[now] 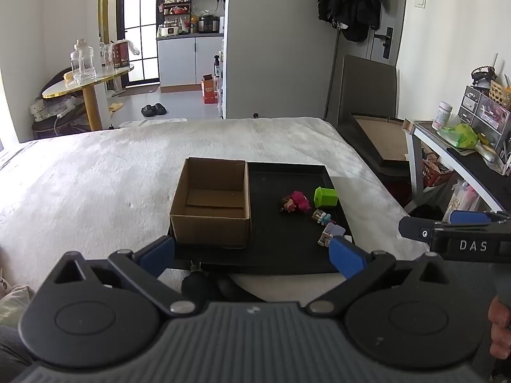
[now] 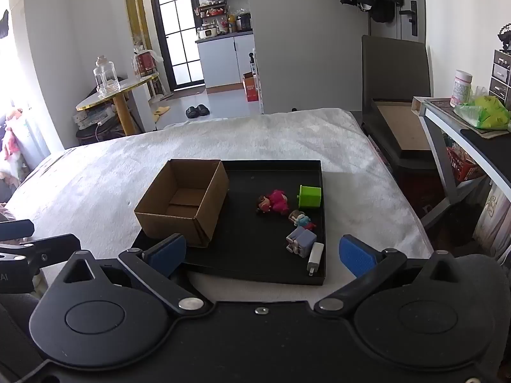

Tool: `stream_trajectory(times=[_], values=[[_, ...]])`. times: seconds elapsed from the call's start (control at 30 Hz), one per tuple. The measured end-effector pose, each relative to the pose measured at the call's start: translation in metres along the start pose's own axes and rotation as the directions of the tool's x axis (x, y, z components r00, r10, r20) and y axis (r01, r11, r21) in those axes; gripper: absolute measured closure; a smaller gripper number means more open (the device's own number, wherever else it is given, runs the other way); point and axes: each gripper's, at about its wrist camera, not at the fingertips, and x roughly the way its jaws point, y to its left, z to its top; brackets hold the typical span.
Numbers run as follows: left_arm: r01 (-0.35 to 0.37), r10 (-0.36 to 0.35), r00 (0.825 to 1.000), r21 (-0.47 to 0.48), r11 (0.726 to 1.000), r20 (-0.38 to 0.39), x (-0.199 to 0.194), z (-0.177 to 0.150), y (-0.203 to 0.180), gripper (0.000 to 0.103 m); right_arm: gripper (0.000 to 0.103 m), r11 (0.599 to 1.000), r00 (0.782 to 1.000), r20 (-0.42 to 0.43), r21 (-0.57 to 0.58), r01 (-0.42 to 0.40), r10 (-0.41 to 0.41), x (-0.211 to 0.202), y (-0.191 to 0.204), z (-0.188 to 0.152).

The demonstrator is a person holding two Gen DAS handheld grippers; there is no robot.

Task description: Organize rigid objects

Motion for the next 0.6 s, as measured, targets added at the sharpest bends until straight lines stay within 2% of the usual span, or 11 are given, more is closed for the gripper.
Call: stream_trajectory(times=[0.6], values=[[0.002, -0.003, 1.000, 0.010, 1.000, 0.003, 0.0000, -0.0001, -0.0064, 0.000, 0.000, 1.000, 1.000, 0.002, -0.003, 0.001, -0.001, -0.0005, -0.0001, -0.0002]])
